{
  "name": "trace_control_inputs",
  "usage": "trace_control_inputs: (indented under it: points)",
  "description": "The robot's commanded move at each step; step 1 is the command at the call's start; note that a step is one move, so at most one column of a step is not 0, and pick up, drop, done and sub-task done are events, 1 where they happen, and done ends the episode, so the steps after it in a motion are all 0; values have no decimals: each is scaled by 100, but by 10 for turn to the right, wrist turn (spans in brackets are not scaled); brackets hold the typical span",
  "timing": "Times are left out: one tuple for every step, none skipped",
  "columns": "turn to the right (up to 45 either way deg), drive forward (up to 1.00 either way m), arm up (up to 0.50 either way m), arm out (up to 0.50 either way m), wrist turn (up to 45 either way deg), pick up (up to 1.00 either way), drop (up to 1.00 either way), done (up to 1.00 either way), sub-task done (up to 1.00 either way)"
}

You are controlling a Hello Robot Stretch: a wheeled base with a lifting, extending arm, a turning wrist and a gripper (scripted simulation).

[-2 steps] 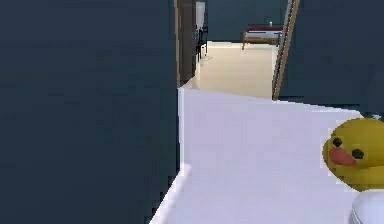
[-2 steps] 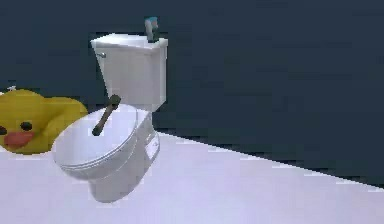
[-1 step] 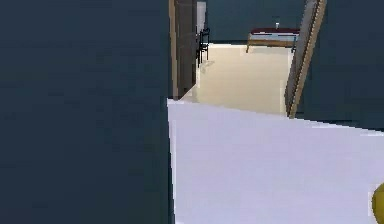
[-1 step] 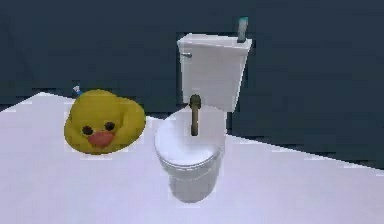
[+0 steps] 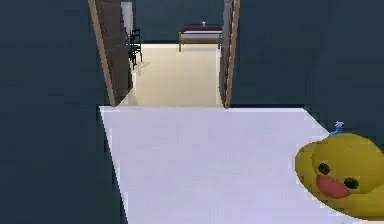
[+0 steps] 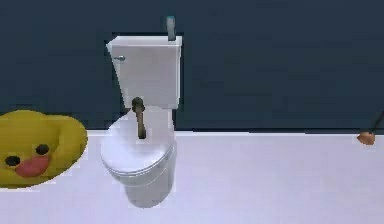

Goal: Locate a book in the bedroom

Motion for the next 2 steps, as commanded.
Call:
trace_control_inputs:
  points:
    - [0, 100, 0, 0, 0, 0, 0, 0, 0]
    - [240, 0, 0, 0, 0, 0, 0, 0, 0]
